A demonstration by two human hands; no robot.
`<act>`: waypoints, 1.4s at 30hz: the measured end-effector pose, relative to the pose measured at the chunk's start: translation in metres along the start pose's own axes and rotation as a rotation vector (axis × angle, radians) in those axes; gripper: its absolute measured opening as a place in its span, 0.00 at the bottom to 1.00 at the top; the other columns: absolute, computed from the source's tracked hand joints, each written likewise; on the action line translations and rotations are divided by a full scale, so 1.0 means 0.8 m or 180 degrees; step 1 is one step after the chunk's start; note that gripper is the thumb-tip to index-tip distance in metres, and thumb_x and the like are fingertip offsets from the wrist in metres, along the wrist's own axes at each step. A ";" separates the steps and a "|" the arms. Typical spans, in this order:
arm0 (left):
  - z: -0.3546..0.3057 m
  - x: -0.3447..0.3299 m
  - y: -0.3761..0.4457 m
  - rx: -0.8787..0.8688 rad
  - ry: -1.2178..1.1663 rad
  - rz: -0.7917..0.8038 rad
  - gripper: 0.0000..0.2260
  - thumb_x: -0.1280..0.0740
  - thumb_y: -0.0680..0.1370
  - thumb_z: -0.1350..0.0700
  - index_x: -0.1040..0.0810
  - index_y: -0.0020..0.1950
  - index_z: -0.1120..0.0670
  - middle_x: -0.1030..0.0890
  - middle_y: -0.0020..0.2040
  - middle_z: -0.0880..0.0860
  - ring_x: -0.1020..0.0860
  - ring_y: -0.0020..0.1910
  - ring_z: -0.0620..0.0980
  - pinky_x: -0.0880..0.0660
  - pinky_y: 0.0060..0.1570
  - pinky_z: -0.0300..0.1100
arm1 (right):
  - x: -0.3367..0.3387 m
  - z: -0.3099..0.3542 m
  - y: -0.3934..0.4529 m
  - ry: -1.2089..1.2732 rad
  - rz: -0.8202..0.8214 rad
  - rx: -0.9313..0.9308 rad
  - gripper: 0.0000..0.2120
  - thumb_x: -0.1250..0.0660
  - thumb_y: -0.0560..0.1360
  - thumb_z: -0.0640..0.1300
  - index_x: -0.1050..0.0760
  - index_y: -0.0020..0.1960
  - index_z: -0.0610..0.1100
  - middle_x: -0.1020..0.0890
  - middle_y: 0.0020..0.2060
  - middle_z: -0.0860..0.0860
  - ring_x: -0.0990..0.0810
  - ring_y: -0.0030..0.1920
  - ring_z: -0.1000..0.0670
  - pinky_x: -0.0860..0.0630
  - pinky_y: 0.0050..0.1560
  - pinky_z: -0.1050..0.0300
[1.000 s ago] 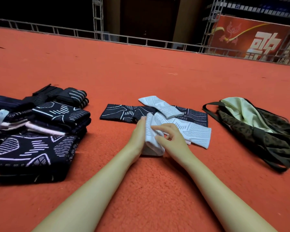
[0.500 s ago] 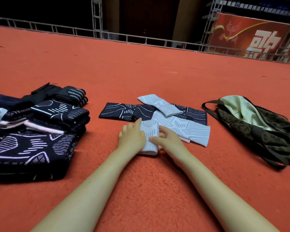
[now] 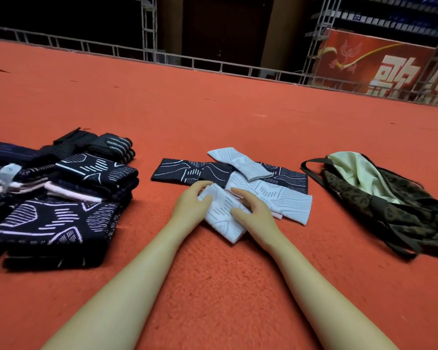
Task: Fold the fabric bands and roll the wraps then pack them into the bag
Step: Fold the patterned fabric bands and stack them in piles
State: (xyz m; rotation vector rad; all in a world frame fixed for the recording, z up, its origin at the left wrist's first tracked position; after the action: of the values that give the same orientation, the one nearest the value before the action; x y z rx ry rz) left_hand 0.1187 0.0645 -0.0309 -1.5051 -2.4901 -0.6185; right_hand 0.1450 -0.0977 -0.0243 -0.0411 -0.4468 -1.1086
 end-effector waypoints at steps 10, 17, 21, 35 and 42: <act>-0.037 0.054 -0.074 -0.0001 0.0323 -0.0013 0.21 0.40 0.75 0.64 0.32 0.69 0.55 0.27 0.65 0.55 0.29 0.65 0.53 0.35 0.65 0.42 | -0.011 0.024 -0.053 0.0014 -0.0390 -0.0339 0.32 0.34 0.61 0.50 0.29 0.66 0.47 0.22 0.60 0.47 0.23 0.53 0.52 0.27 0.48 0.62; -0.110 0.228 -0.130 -0.0695 0.0839 -0.0641 0.26 0.39 0.75 0.66 0.34 0.72 0.52 0.31 0.64 0.54 0.32 0.65 0.48 0.43 0.58 0.27 | -0.098 0.133 -0.066 0.0559 -0.0314 0.0144 0.26 0.28 0.70 0.41 0.31 0.66 0.47 0.23 0.55 0.56 0.25 0.49 0.62 0.31 0.48 0.73; -0.104 0.317 -0.145 -0.0573 0.1305 -0.1142 0.25 0.39 0.75 0.64 0.33 0.72 0.51 0.34 0.64 0.53 0.30 0.62 0.50 0.39 0.58 0.34 | -0.177 0.175 -0.055 0.0608 -0.0302 0.0101 0.21 0.30 0.72 0.36 0.29 0.63 0.44 0.22 0.50 0.53 0.23 0.45 0.60 0.29 0.44 0.74; -0.076 0.271 -0.152 -0.0888 0.3011 -0.0560 0.16 0.42 0.71 0.52 0.16 0.45 0.55 0.20 0.47 0.54 0.23 0.46 0.57 0.26 0.47 0.49 | -0.156 0.103 -0.047 -0.0739 -0.0571 0.0019 0.15 0.36 0.77 0.46 0.25 0.62 0.43 0.22 0.54 0.45 0.25 0.58 0.45 0.31 0.62 0.53; -0.123 0.146 -0.123 -0.1236 0.2035 -0.0193 0.18 0.44 0.74 0.50 0.21 0.59 0.51 0.26 0.58 0.51 0.28 0.58 0.52 0.25 0.51 0.49 | 0.015 0.018 -0.029 -0.1742 -0.0937 -0.0240 0.12 0.37 0.76 0.44 0.22 0.57 0.43 0.19 0.53 0.44 0.25 0.58 0.44 0.31 0.58 0.53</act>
State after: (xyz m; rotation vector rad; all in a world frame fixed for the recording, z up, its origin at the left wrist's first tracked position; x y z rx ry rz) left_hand -0.0297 0.0764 0.0723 -1.0846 -1.9904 -1.4007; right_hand 0.1245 -0.1148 -0.0111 -0.3611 -0.9212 -1.4038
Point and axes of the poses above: each hand's wrist, its own y-axis towards the middle knuckle, its own x-axis out of the back of the hand, z = x × y, the point moved 8 cm from there along y, towards the middle knuckle
